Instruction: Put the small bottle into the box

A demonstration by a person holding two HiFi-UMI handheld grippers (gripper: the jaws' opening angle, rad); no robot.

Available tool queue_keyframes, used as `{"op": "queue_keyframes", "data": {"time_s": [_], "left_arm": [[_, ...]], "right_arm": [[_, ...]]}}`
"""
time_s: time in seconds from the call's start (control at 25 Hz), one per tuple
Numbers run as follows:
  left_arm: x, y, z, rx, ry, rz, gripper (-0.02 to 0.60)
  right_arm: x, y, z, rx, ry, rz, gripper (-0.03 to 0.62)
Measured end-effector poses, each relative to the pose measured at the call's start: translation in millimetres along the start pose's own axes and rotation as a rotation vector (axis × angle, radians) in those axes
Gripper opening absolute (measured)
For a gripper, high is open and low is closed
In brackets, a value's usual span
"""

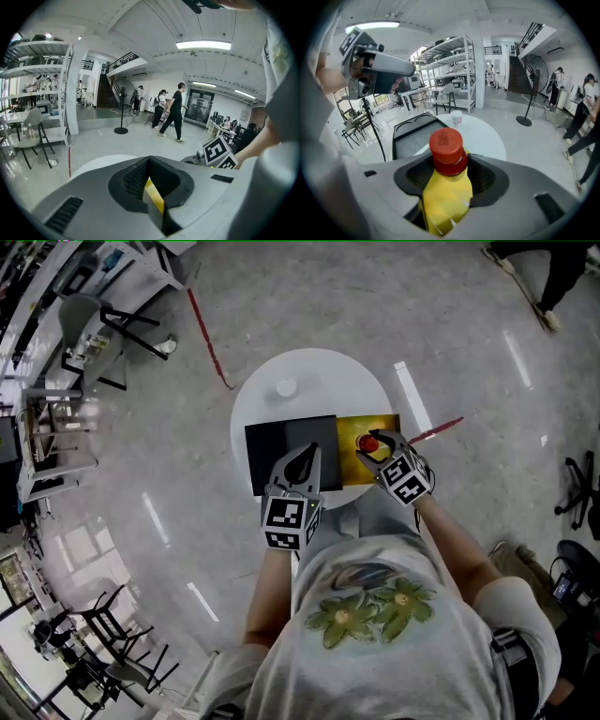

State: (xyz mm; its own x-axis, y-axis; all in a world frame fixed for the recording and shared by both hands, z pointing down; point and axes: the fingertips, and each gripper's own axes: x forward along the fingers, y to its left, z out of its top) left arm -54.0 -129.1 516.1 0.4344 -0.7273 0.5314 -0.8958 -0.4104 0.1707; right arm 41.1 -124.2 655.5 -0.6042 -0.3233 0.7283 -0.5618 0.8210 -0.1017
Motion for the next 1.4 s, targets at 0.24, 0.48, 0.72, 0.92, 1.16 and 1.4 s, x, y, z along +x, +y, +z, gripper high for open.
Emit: {"op": "queue_keyframes", "data": {"time_s": [0.24, 0.48, 0.72, 0.92, 1.16, 1.4], "left_arm": [[-2, 2, -4, -0.013, 0.006, 0.013, 0.003], [-4, 4, -6, -0.023, 0.011, 0.026, 0.003], [-6, 5, -11, -0.035, 0.022, 0.034, 0.003], [-8, 8, -13, -0.038, 0.026, 0.037, 0.003], [-9, 11, -17, -0.041, 0.031, 0.042, 0.003], [-10, 13, -21, -0.041, 0.035, 0.046, 0.003]], "right_arm": [[8, 0, -12, -0.017, 0.037, 0.008, 0.23], [16, 0, -23, -0.028, 0.078, 0.02, 0.23], [22, -1, -31, -0.046, 0.109, 0.024, 0.23], [29, 1, -39, -0.059, 0.135, 0.027, 0.23], [36, 1, -46, -0.065, 0.153, 0.025, 0.231], [41, 2, -53, -0.075, 0.165, 0.018, 0.231]]}}
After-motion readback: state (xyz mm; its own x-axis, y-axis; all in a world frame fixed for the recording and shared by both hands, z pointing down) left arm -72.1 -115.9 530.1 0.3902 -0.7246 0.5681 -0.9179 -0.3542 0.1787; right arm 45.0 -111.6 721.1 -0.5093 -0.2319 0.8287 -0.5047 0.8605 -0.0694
